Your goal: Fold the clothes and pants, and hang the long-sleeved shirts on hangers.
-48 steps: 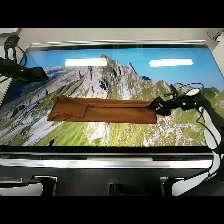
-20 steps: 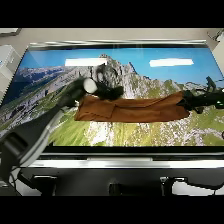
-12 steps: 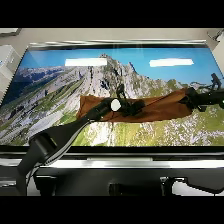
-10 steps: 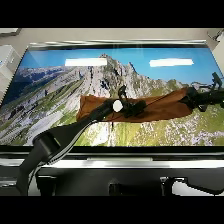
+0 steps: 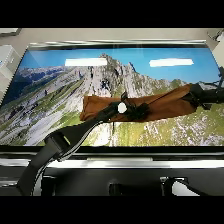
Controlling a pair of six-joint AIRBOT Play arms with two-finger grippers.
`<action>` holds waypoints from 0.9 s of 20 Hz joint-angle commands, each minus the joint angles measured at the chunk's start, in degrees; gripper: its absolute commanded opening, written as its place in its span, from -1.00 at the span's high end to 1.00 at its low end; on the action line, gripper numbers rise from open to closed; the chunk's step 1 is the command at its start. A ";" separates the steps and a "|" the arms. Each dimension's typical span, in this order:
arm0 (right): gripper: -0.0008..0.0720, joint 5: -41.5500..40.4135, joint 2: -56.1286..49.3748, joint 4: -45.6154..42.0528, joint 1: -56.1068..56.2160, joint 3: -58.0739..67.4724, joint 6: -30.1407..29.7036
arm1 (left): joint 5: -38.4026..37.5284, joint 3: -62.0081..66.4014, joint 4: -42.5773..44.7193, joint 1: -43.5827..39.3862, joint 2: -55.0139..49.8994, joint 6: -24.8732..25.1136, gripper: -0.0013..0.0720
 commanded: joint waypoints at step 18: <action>0.90 -7.74 3.87 12.35 16.55 0.02 11.82 | -29.07 4.61 22.58 16.09 19.32 14.45 0.93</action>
